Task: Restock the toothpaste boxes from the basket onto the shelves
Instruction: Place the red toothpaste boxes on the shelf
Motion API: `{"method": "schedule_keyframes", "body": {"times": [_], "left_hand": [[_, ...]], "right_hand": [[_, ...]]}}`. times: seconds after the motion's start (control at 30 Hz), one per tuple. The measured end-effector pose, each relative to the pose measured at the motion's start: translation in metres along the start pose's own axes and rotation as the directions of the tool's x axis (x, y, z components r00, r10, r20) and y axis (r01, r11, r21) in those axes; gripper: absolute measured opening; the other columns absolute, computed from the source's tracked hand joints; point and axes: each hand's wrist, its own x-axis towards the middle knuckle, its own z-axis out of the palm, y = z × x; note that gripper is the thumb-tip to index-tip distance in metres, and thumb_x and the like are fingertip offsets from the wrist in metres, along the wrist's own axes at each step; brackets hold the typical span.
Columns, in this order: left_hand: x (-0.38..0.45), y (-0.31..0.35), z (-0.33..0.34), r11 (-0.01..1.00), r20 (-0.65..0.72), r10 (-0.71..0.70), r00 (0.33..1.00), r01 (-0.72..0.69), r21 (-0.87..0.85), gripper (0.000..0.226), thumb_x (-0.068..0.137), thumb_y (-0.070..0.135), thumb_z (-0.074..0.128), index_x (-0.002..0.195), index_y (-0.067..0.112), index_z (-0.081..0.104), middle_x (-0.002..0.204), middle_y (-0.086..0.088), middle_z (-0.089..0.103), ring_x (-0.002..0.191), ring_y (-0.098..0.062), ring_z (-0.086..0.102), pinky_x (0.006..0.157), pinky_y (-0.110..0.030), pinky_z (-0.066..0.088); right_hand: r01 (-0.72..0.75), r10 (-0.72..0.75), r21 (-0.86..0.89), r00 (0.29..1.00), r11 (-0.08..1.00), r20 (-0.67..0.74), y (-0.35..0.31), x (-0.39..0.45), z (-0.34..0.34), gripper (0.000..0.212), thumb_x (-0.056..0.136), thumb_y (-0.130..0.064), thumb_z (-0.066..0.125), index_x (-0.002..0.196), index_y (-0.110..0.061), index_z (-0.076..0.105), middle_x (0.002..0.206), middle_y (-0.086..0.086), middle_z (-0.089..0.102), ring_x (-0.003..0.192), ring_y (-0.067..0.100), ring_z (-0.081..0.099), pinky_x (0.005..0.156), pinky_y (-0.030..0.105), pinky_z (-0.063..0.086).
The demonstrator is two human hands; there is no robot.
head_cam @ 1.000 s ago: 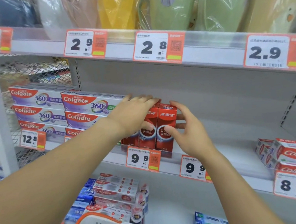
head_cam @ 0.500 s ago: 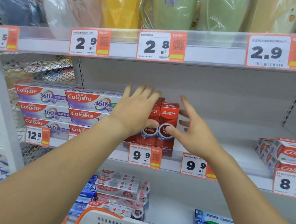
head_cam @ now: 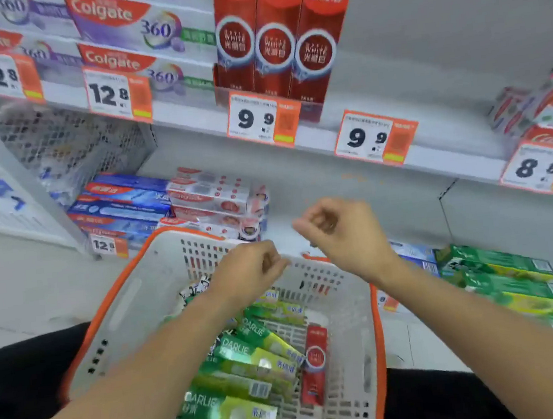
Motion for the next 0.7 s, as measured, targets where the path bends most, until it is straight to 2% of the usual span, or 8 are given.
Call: {"method": "schedule_keyframes", "body": {"times": [0.07, 0.13, 0.2, 0.23, 0.3, 0.4, 0.5, 0.7], "left_hand": [[-0.028, -0.030, 0.036, 0.997, 0.082, -0.052, 0.995, 0.048, 0.054, 0.029, 0.095, 0.045, 0.059, 0.078, 0.022, 0.061, 0.076, 0.007, 0.061, 0.074, -0.013, 0.057, 0.069, -0.035, 0.048], [-0.055, -0.057, 0.060, 0.973, 0.221, -0.145, 0.964, 0.098, 0.210, 0.028, 0.096, 0.049, 0.055, 0.101, 0.023, 0.065, 0.107, 0.002, 0.064, 0.106, -0.020, 0.058, 0.090, -0.039, 0.046], [-0.077, -0.078, 0.072, 0.917, 0.406, -0.262, 0.876, 0.096, 0.387, 0.050, 0.095, 0.055, 0.052, 0.135, 0.026, 0.052, 0.150, -0.002, 0.044, 0.144, -0.025, 0.031, 0.115, -0.048, 0.030], [-0.086, -0.086, 0.076, 0.908, 0.464, -0.277, 0.841, 0.071, 0.413, 0.060, 0.093, 0.059, 0.052, 0.143, 0.027, 0.046, 0.160, 0.000, 0.030, 0.152, -0.023, 0.013, 0.120, -0.052, 0.020], [-0.096, -0.093, 0.082, 0.914, 0.513, -0.258, 0.819, 0.034, 0.405, 0.067, 0.091, 0.065, 0.050, 0.147, 0.028, 0.041, 0.166, 0.004, 0.012, 0.153, -0.020, -0.012, 0.123, -0.057, 0.007], [-0.099, -0.098, 0.086, 0.934, 0.550, -0.242, 0.799, 0.039, 0.355, 0.071, 0.088, 0.069, 0.051, 0.147, 0.030, 0.043, 0.168, 0.003, 0.002, 0.150, -0.020, -0.027, 0.122, -0.059, -0.002], [-0.107, -0.107, 0.090, 0.946, 0.538, -0.201, 0.819, 0.019, 0.324, 0.077, 0.080, 0.073, 0.059, 0.144, 0.033, 0.046, 0.168, 0.004, -0.003, 0.147, -0.019, -0.032, 0.122, -0.058, -0.005], [-0.109, -0.108, 0.098, 0.944, 0.496, -0.201, 0.845, 0.032, 0.328, 0.083, 0.072, 0.078, 0.062, 0.142, 0.036, 0.046, 0.168, 0.006, 0.004, 0.148, -0.019, -0.031, 0.122, -0.058, -0.005]], "right_hand": [[-0.158, 0.178, -0.096, 0.950, 0.983, 0.255, 0.046, -0.025, 0.036, 0.016, 0.093, -0.017, 0.066, 0.079, -0.011, 0.073, 0.071, 0.000, 0.074, 0.065, 0.013, 0.070, 0.068, 0.029, 0.055], [-0.261, 0.330, -0.213, 0.843, 0.942, 0.424, 0.086, -0.044, 0.067, 0.018, 0.094, -0.009, 0.059, 0.093, -0.004, 0.076, 0.090, 0.009, 0.075, 0.082, 0.022, 0.071, 0.078, 0.032, 0.055], [-0.329, 0.444, -0.305, 0.744, 0.894, 0.500, 0.117, -0.060, 0.092, 0.025, 0.096, -0.003, 0.052, 0.110, -0.001, 0.072, 0.111, 0.013, 0.072, 0.101, 0.025, 0.067, 0.085, 0.023, 0.050], [-0.351, 0.481, -0.334, 0.706, 0.875, 0.520, 0.130, -0.066, 0.104, 0.028, 0.096, -0.002, 0.050, 0.116, -0.001, 0.070, 0.118, 0.014, 0.069, 0.107, 0.026, 0.065, 0.085, 0.019, 0.047], [-0.361, 0.545, -0.414, 0.635, 0.836, 0.547, 0.154, -0.074, 0.124, 0.031, 0.096, -0.002, 0.050, 0.122, -0.005, 0.066, 0.126, 0.012, 0.066, 0.110, 0.027, 0.063, 0.087, 0.021, 0.046], [-0.382, 0.619, -0.490, 0.548, 0.784, 0.563, 0.185, -0.076, 0.141, 0.041, 0.093, -0.007, 0.059, 0.133, -0.012, 0.060, 0.132, 0.012, 0.063, 0.111, 0.027, 0.062, 0.093, 0.031, 0.051], [-0.434, 0.661, -0.499, 0.515, 0.750, 0.546, 0.206, -0.067, 0.148, 0.061, 0.086, -0.007, 0.070, 0.143, -0.012, 0.050, 0.148, 0.014, 0.050, 0.128, 0.032, 0.054, 0.100, 0.032, 0.047], [-0.204, 0.661, -0.640, 0.394, 0.741, 0.639, 0.222, -0.061, 0.159, 0.077, 0.076, -0.022, 0.086, 0.141, -0.004, 0.051, 0.139, 0.014, 0.058, 0.125, 0.031, 0.057, 0.104, 0.038, 0.047]]}}
